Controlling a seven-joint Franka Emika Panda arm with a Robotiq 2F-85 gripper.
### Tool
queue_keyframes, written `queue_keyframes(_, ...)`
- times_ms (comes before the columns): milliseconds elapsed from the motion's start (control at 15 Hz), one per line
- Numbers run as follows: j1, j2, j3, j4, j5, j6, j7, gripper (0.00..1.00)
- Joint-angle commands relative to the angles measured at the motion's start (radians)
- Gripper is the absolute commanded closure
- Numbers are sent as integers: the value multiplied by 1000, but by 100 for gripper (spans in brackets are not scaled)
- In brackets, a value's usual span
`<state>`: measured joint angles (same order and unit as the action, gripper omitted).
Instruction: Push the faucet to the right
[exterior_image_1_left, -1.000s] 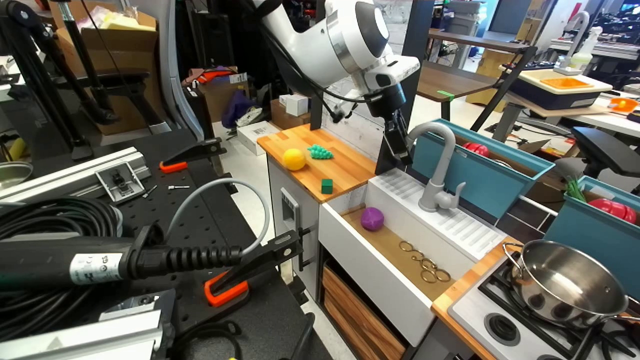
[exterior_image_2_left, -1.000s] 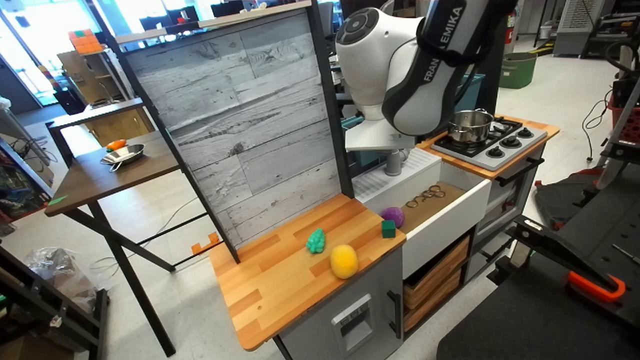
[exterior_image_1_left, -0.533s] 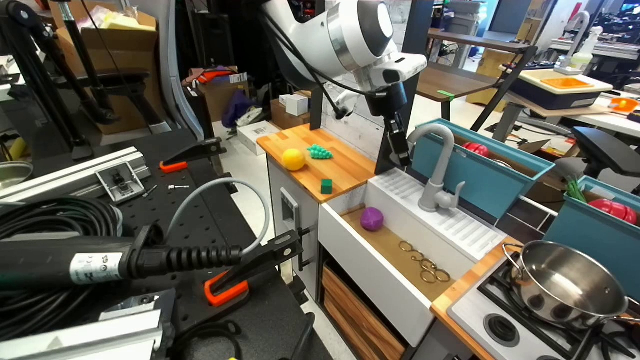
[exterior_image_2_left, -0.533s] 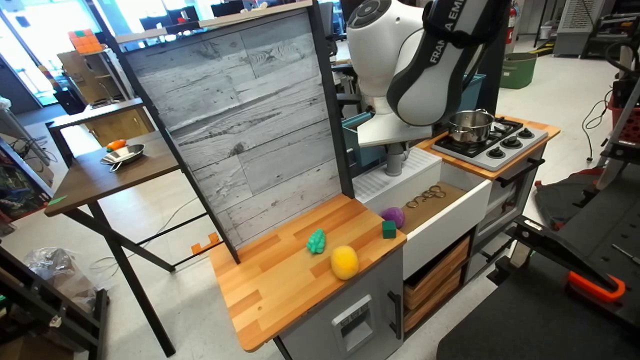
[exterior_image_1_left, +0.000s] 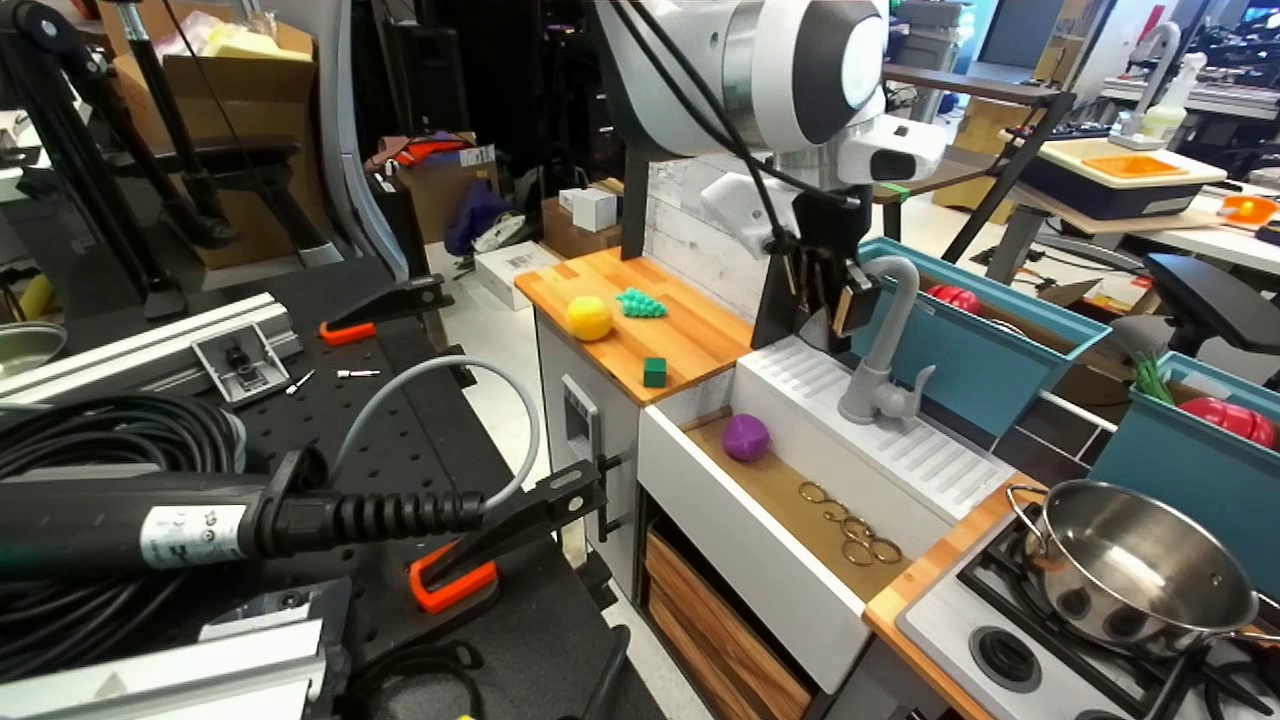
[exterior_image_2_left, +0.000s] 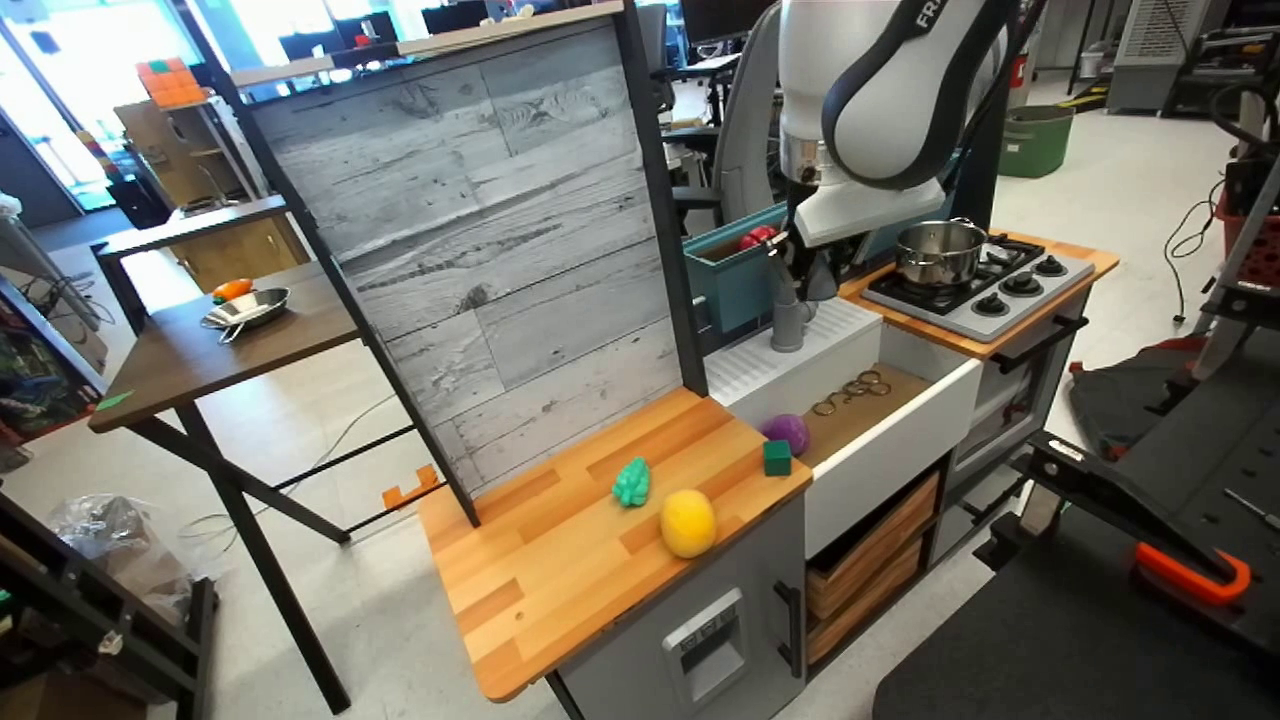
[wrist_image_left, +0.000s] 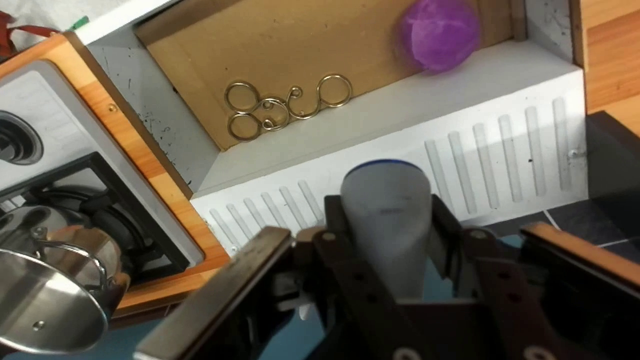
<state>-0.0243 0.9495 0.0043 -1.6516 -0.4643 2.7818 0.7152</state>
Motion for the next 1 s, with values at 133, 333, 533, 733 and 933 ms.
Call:
queue_keyframes(133,-273,-2,197,61,-39,-213,-427,84)
queue_keyframes(333,-317,44,205,163,-37,-330,-592,84)
queue_keyframes(533,-217,59,87,243,84,-374,-739,84)
queue_keyframes(733,-173,74,30,285,136,-402,-817,84)
queue_keyframes(933,-127,67,-6,258,155,-388,-848,84)
